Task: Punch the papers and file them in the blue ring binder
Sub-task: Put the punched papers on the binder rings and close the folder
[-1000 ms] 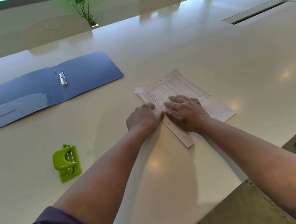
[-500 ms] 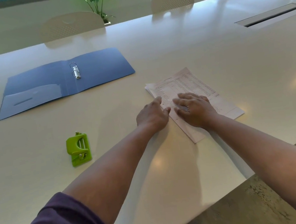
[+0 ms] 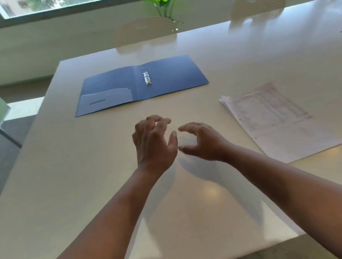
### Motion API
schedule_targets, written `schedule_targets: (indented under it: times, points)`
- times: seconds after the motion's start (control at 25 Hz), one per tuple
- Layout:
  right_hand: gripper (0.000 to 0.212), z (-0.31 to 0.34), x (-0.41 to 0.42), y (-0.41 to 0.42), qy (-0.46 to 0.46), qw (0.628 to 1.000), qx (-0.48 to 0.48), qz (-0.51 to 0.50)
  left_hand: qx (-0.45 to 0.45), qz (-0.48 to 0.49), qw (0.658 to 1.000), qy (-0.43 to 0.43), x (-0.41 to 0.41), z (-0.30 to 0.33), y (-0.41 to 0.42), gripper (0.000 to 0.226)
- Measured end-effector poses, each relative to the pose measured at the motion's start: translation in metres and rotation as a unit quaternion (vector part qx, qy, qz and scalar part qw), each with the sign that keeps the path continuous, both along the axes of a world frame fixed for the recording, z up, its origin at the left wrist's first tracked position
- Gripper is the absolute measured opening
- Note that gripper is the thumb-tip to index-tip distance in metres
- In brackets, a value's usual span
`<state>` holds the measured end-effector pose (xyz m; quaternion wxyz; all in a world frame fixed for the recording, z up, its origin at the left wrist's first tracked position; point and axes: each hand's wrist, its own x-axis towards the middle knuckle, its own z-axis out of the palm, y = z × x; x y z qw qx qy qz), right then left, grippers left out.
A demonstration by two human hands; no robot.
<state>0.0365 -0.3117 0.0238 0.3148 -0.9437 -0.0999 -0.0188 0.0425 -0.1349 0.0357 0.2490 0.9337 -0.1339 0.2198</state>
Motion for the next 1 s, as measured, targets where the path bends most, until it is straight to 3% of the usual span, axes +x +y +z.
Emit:
schedule_targets:
  times: [0.16,0.24,0.32,0.64,1.0]
  points:
    - [0.098,-0.006,0.009,0.052,0.055,0.996,-0.036,0.065,-0.112,0.107,0.976,0.154,-0.001,-0.008,0.054,0.048]
    - [0.105,-0.011,0.012,0.062,0.059,0.993,-0.069,0.074,-0.217,0.116,0.932,0.265,-0.002,-0.009,0.069,0.044]
    - [0.106,-0.013,0.015,0.069,0.058,0.993,-0.071,0.076,-0.313,0.095,0.889,0.322,-0.003,-0.009,0.075,0.03]
    - [0.096,-0.013,0.014,0.106,0.027,0.997,-0.004,0.072,-0.426,0.113,0.839,0.321,-0.002,0.003,0.093,0.015]
    - [0.089,-0.012,0.0,0.276,-0.008,0.981,0.078,0.177,-0.465,0.189,0.815,0.29,-0.032,0.006,0.265,0.009]
